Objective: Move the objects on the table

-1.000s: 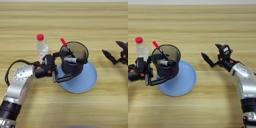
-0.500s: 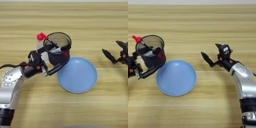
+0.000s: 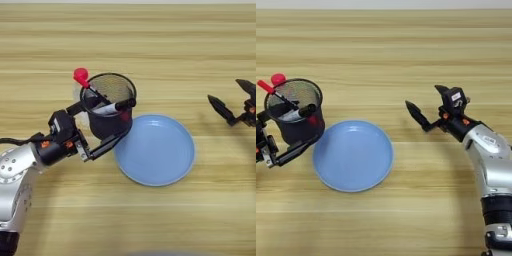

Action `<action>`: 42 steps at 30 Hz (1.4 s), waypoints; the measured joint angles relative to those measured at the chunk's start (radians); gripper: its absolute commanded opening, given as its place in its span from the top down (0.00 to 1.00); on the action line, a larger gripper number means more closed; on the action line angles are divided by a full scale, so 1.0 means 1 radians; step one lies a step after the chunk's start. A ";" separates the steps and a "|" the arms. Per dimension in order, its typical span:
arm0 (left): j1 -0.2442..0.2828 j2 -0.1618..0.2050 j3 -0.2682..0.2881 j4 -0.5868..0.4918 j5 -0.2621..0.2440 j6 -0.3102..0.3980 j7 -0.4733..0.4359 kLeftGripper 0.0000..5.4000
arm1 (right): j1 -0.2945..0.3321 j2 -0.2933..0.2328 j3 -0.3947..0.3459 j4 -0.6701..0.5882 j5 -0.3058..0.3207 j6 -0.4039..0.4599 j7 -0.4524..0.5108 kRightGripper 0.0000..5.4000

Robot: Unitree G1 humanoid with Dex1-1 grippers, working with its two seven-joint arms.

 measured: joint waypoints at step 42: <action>-0.058 0.001 -0.134 0.107 0.223 -0.102 0.115 0.14 | 0.013 -0.011 -0.018 -0.040 0.021 0.020 0.003 0.00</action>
